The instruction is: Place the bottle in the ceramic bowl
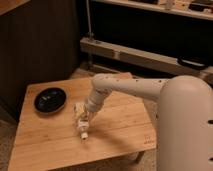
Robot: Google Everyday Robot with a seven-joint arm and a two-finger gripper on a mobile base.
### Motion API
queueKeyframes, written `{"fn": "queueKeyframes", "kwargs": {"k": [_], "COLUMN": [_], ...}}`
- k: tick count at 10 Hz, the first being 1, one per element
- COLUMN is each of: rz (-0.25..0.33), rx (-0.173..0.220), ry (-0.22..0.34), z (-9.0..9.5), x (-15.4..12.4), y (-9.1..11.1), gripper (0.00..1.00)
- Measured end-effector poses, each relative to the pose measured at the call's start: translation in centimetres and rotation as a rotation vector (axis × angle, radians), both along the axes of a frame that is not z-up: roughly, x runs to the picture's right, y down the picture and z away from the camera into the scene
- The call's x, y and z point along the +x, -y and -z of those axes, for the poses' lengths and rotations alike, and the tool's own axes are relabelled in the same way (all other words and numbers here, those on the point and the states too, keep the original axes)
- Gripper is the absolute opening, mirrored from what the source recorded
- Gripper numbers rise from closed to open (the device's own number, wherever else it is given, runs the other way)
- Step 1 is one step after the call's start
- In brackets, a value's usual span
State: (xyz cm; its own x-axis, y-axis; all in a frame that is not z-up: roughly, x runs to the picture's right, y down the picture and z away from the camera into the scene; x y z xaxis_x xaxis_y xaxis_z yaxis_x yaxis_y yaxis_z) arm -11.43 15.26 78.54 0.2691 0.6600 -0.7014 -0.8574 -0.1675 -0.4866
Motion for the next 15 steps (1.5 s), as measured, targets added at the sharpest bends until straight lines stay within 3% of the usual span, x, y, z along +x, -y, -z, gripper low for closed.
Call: {"fn": "queueKeyframes", "kwargs": {"k": [3,6,10,13,15], "rz": [-0.054,-0.064,-0.057,-0.041,-0.076], "rx": [0.02,0.056,0.079,0.088,0.09], "ry": [0.0,0.032,0.09,0.158,0.231], "z": [2.1,2.3,-0.8,-3.9,-5.8], "x": [-0.3,-1.3,-4.2,-8.5,-12.0], "y": [0.7,4.1,9.9,14.2,16.5], "gripper": [0.0,0.0,0.0,0.0,0.0]}}
